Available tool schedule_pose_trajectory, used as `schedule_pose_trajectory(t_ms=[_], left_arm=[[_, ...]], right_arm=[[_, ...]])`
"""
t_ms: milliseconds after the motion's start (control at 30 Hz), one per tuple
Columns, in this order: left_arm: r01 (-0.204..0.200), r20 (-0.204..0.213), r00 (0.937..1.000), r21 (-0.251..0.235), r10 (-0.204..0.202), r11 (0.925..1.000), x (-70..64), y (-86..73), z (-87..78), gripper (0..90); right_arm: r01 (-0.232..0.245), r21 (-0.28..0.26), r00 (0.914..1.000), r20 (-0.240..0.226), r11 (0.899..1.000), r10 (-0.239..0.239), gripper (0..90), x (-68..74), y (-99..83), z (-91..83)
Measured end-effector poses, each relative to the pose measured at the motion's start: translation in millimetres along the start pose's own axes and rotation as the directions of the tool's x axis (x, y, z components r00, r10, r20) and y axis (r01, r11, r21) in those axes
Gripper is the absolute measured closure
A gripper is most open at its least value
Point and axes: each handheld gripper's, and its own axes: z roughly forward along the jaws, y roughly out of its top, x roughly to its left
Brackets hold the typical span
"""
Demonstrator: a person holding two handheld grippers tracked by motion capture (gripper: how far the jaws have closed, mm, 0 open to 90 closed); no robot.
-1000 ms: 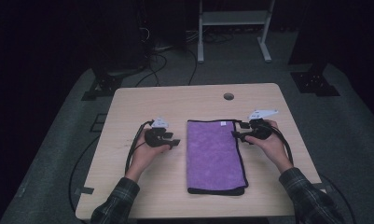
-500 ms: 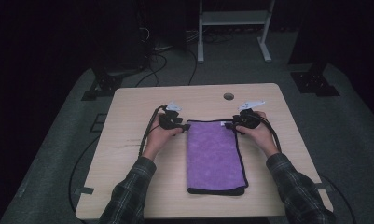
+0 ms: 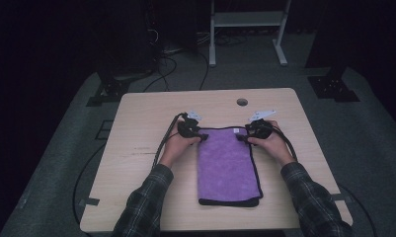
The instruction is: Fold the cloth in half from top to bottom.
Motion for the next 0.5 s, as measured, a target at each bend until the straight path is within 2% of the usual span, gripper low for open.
schedule_pose_trajectory(t_ms=[167, 333, 400, 500], left_arm=[[0.004, 0.015, 0.9999, -0.003, -0.004, 1.0, 0.8, -0.8, 0.6, 53.3], [0.043, 0.064, 0.997, -0.002, -0.043, 0.9991, -0.7, -0.5, 0.9, 77.2], [0.049, 0.062, 0.9969, 0.001, -0.049, 0.9988, -1.6, -0.2, 0.7, 80.6], [0.055, 0.055, 0.997, 0.002, -0.055, 0.9985, -2.5, 0.6, 0.1, 82.0]], right_arm=[[0.012, -0.001, 0.9996, -0.027, 1.0, -0.012, 49.0, 2.6, 0.2, -1.8], [-0.019, 0.014, 0.9984, -0.052, 1.0, 0.02, 68.9, 5.9, 2.6, -3.2], [-0.033, 0.022, 0.9977, -0.058, 0.999, 0.035, 74.3, 7.0, 3.6, -3.2], [-0.031, 0.042, 0.9987, -0.04, 0.999, 0.032, 77.4, 10.6, 6.5, -3.2]])
